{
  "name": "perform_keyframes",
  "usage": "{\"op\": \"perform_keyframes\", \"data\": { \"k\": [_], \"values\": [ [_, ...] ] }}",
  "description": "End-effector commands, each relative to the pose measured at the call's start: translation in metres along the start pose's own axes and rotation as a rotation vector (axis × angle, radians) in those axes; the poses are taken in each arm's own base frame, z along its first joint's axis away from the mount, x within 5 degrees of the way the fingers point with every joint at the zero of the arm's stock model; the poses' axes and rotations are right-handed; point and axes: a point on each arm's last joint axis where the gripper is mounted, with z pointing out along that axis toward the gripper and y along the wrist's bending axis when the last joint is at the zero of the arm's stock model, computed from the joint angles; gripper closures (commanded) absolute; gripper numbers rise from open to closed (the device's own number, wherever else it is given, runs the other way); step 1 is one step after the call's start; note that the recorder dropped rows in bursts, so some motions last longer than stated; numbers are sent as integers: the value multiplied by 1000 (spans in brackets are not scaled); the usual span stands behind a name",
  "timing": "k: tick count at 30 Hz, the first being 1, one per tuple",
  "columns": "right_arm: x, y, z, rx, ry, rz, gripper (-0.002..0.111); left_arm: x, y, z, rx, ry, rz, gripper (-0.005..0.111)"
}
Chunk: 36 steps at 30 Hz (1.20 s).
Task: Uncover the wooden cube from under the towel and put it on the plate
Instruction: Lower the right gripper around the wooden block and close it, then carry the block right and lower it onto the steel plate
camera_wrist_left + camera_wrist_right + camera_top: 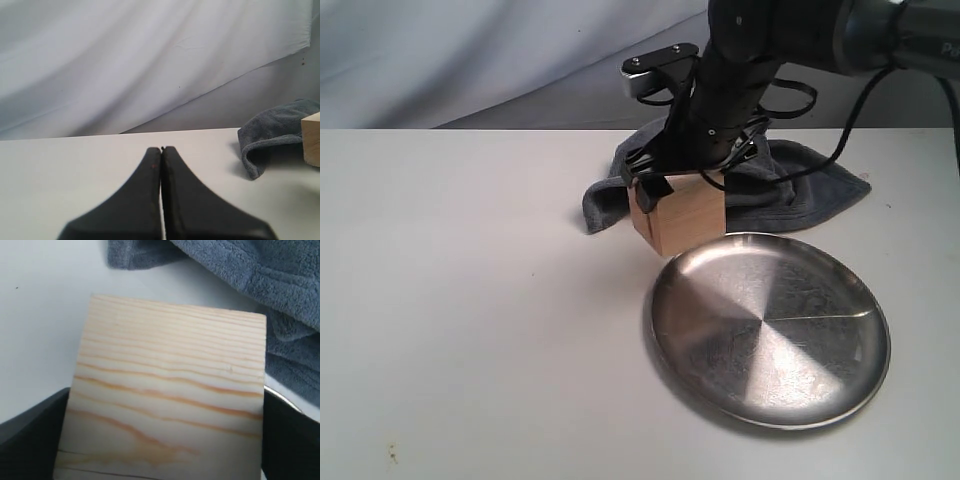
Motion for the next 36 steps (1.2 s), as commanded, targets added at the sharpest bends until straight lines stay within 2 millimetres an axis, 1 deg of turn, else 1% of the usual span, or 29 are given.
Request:
{"op": "perform_keyframes", "data": {
  "k": [1, 4, 7, 10, 14, 21, 25, 28, 32, 36],
  "values": [
    [3, 2, -25, -13, -5, 11, 52, 0, 0, 0, -3, -11, -5, 107],
    [7, 2, -31, -13, 21, 11, 52, 0, 0, 0, -3, -11, -5, 107],
    [18, 3, -35, -13, 44, 11, 52, 0, 0, 0, -3, -11, -5, 107],
    [34, 3, -32, -13, 65, 10, 52, 0, 0, 0, -3, -11, -5, 107],
    [60, 5, -27, -11, 72, 14, 53, 0, 0, 0, -3, -11, -5, 107],
    [95, 6, -35, -2, -13, 29, 53, 0, 0, 0, -3, -11, -5, 107],
    [117, 7, -26, -2, -38, 42, 53, 0, 0, 0, -3, -11, -5, 107],
    [132, 8, -14, 0, -57, 50, 53, 0, 0, 0, -3, -11, -5, 107],
    [143, 8, -2, 3, -97, 61, 53, 0, 0, 0, -3, -11, -5, 107],
    [145, 7, 1, 6, -129, 79, 53, 0, 0, 0, -3, -11, -5, 107]
  ]
}}
